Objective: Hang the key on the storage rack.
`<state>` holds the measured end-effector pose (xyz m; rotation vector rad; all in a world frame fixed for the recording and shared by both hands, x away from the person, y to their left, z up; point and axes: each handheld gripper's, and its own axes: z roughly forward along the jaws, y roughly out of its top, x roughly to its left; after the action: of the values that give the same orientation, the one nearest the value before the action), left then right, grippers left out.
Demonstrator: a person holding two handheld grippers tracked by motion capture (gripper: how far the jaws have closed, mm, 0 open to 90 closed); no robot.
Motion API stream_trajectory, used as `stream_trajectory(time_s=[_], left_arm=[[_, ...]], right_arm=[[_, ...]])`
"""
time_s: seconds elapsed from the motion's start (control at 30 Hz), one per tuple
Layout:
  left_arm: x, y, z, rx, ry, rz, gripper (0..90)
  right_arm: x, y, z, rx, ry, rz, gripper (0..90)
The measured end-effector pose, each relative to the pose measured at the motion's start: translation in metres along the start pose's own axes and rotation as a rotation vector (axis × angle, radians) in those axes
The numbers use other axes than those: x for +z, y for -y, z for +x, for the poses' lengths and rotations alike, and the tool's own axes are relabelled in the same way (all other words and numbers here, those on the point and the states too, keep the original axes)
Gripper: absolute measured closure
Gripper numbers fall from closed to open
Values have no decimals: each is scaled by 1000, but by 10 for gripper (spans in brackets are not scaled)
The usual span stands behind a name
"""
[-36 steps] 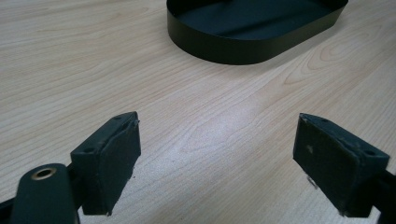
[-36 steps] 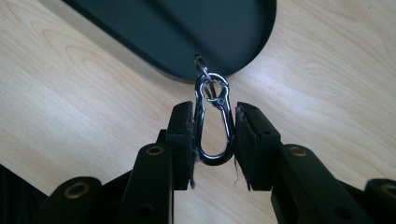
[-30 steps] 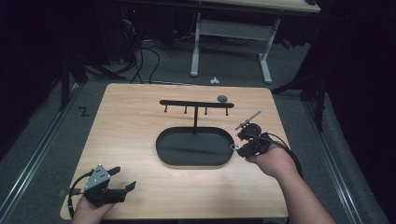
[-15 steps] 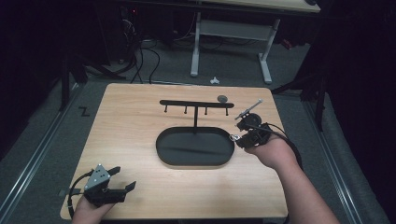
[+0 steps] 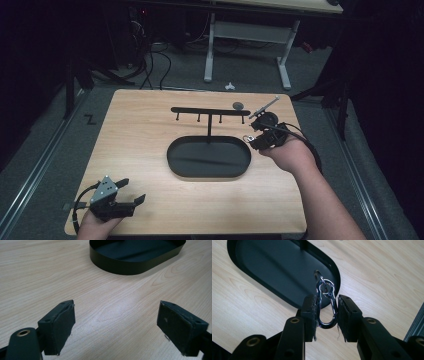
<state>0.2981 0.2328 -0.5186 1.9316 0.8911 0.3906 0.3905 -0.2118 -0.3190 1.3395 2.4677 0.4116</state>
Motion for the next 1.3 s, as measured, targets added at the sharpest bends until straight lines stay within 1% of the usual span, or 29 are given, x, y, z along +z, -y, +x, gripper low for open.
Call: stream_trajectory(time_s=[0.1,0.13,0.17,0.3,0.5,0.63,0.67,0.7,0.83,0.87,1.0,1.3], left_arm=[[0,0,0,0,1,3,155],[0,0,0,0,1,4,155],[0,0,1,0,2,6,155],[-1,0,1,1,0,4,155],[-1,0,1,-3,0,-1,155],[-1,0,2,-4,0,-1,155],[-1,0,2,-5,0,-1,155],[-2,0,2,-5,0,-1,155],[-2,0,2,-7,0,-4,155],[-2,0,2,-7,-1,-3,155],[-2,0,2,-8,-1,-6,155],[-1,0,2,-8,2,-3,155]], right_arm=[[-2,-5,-1,-3,2,-9,684],[-2,-7,0,12,-1,-11,684],[-2,-9,-1,-2,2,-17,684],[-3,-15,-2,4,9,-27,685],[-4,-25,-7,24,12,-45,684],[-4,-30,-10,31,13,-43,684],[-3,-32,-10,39,16,-42,684],[-3,-33,-11,35,17,-46,684],[-1,-37,-14,45,21,-44,684],[0,-38,-15,54,20,-42,684],[4,-42,-18,56,22,-43,684],[14,-48,-28,90,25,-38,684]])
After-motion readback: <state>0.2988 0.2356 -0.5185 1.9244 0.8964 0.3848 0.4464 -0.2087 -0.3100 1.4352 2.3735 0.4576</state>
